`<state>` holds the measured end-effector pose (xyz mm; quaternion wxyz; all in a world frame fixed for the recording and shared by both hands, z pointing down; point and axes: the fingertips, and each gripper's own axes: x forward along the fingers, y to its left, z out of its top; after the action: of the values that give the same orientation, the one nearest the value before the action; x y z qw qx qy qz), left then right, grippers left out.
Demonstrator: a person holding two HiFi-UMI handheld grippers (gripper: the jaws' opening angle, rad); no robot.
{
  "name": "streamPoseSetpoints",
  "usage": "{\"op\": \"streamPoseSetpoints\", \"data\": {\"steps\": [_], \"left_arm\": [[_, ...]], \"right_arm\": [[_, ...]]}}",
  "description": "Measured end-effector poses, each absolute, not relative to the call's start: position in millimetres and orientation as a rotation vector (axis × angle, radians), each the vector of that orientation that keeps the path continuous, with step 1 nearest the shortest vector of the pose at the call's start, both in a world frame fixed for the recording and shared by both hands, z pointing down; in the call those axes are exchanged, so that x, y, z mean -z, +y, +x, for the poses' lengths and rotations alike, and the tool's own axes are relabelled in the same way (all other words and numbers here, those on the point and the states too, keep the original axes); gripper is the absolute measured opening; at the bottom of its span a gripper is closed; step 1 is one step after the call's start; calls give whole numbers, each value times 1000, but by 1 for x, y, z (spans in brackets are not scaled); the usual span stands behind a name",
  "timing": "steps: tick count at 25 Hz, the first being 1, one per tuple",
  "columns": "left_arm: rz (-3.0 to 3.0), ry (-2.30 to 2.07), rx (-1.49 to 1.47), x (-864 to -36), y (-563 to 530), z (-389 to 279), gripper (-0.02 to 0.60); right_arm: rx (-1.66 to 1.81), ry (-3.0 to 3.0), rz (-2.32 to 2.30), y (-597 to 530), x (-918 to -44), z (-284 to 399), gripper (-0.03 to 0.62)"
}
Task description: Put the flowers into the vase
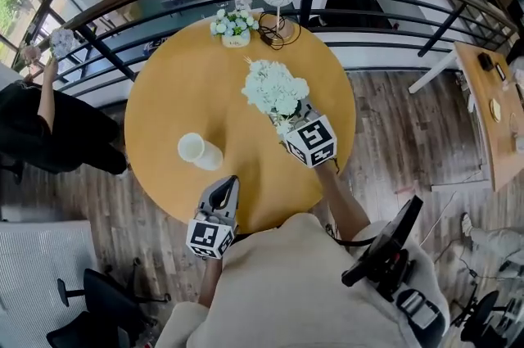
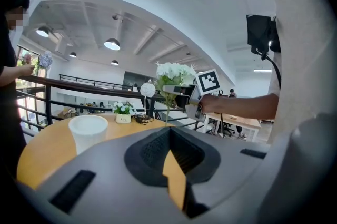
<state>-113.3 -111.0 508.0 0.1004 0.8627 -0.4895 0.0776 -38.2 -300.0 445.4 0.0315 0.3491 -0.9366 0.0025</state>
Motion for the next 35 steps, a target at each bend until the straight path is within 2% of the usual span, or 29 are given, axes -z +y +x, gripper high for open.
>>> {"op": "streamPoseSetpoints", "data": {"steps": [6,12,21,35], "left_arm": [[2581,-1404,-222,-513,-99,-149,6],[2541,-1485,-178,-510,-95,-176,6],[2406,-1695,-157,-508,-88,-237,6],[2392,-1740,-177,-507,-93,-230,6]], "right_arm": [[109,-3001,1092,-287,-375,-80,97],[215,-3136,923,-268,-323,-141,97],[214,-3152,597,-235,-338,-230,97],[70,-3098,455,-216,-388,-245,98]]}}
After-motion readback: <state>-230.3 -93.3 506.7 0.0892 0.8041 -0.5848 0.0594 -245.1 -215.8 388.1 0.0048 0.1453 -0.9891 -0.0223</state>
